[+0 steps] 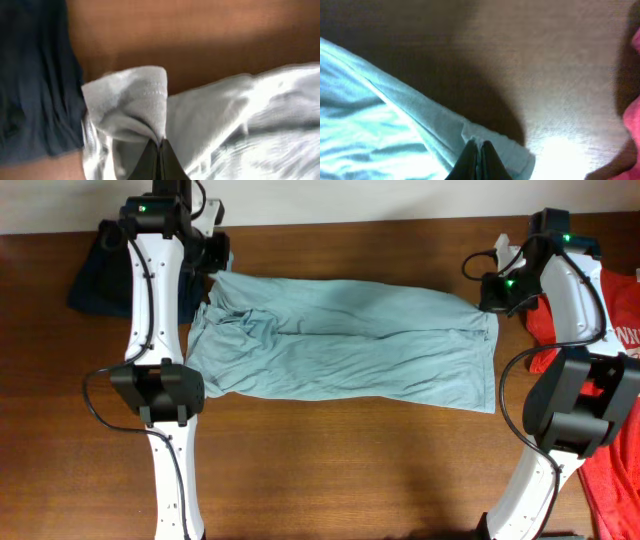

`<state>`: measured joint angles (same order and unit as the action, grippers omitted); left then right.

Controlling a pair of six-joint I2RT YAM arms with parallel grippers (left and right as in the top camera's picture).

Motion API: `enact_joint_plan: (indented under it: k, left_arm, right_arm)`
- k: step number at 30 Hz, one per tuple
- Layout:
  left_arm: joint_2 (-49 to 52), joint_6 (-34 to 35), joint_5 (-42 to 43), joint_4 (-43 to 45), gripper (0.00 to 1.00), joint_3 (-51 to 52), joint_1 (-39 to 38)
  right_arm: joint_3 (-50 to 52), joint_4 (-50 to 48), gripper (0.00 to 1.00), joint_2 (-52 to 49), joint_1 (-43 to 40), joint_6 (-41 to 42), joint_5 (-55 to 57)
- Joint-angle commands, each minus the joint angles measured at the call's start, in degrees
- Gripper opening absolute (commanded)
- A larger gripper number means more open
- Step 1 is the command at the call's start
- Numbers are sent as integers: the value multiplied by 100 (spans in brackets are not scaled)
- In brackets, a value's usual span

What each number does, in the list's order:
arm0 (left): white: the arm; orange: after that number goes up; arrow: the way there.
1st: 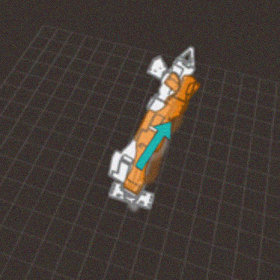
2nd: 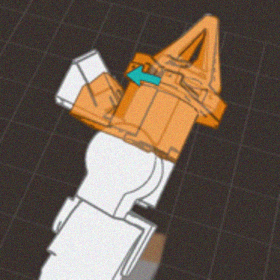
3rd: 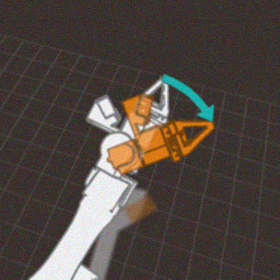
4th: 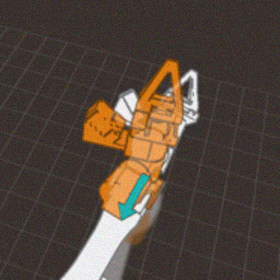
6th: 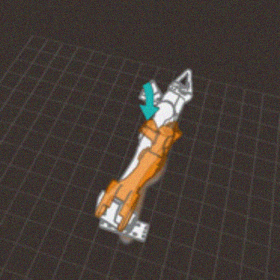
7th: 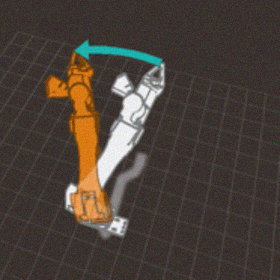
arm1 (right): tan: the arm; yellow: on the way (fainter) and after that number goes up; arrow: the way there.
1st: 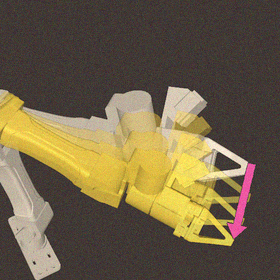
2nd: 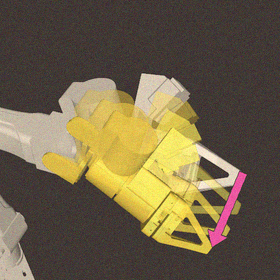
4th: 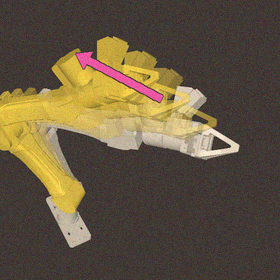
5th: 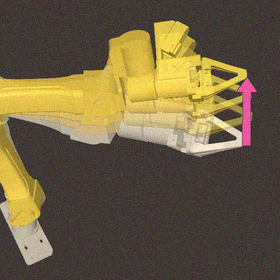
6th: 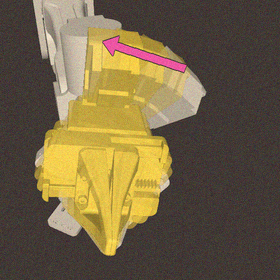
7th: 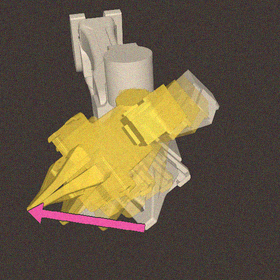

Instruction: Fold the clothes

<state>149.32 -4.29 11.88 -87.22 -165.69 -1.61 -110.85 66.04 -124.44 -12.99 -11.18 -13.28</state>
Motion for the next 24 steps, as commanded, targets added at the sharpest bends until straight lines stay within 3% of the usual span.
enact_joint_plan:
  k: [1,6,18,24]
  left_arm:
    - [-118,-52,138,-372,0,-55,72]
    - [-118,-50,-24,-942,0,-55,66]
    - [-240,216,-612,-951,0,7,66]
    - [-826,214,-612,-951,0,866,66]
  right_arm:
    - [-103,214,4,199,-24,-212,-116]
    - [-103,765,4,286,-26,-212,-173]
    - [-103,1504,4,603,-162,-210,-114]
    - [-103,1740,4,603,-345,-208,-138]
